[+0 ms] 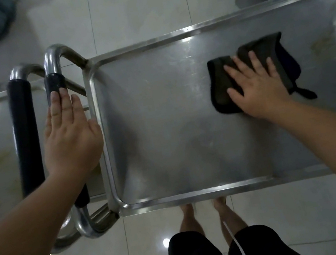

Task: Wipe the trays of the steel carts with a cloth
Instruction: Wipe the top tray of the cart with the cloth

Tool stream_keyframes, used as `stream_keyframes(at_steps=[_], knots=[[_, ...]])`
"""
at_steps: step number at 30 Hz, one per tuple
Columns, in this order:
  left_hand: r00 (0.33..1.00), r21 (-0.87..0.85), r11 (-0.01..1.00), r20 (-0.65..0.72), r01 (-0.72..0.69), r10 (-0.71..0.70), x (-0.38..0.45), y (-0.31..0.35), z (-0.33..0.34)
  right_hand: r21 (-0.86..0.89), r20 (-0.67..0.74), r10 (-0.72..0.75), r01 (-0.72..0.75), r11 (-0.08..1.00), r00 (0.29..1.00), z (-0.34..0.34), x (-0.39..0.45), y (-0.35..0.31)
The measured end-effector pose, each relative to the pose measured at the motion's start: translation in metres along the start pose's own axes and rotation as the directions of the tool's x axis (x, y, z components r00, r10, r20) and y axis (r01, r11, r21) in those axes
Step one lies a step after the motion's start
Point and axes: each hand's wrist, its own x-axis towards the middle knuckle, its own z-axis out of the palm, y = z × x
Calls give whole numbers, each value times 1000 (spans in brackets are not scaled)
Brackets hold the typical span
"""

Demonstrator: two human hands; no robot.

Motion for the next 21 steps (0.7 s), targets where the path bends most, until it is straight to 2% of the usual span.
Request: stream_keyframes(at_steps=[6, 10, 16, 21], knots=[[1000, -11, 1000, -11, 4, -4, 0, 0, 2, 54, 44, 138, -140, 989, 989, -41, 87, 7], [999, -72, 997, -19, 25, -26, 3, -1, 0, 37, 63, 81, -83, 996, 995, -42, 88, 14], [1000, -136, 991, -10, 18, -20, 3, -2, -4, 35, 46, -1, -1, 999, 999, -2, -26, 21], [1000, -158, 987, -2, 19, -20, 2, 1, -8, 22, 17, 61, -62, 998, 998, 56, -169, -5]])
